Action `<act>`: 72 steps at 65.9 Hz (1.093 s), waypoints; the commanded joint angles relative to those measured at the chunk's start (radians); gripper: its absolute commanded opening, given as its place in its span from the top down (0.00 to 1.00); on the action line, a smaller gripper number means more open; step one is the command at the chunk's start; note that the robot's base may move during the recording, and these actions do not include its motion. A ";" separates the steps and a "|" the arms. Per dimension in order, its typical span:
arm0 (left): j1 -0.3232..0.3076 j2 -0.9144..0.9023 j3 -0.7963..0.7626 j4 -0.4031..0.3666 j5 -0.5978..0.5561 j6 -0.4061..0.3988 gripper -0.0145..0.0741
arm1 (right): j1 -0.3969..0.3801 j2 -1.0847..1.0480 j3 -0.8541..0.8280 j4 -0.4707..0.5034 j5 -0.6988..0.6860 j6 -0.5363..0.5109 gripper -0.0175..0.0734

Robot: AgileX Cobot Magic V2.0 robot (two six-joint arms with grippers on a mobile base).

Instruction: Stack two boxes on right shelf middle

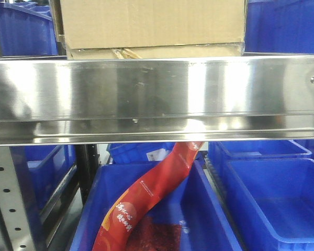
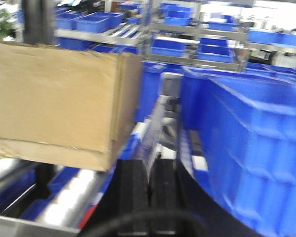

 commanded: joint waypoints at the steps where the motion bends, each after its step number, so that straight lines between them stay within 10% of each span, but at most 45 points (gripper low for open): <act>1: 0.003 -0.005 -0.001 -0.007 -0.018 0.001 0.96 | -0.045 -0.061 0.074 -0.005 -0.034 0.030 0.98; 22: 0.003 -0.005 -0.001 -0.007 -0.018 0.001 0.96 | -0.104 -0.343 0.390 -0.005 -0.088 0.065 0.98; 72: 0.003 -0.005 -0.001 -0.007 -0.018 0.001 0.96 | -0.109 -0.367 0.390 -0.013 -0.069 0.065 0.98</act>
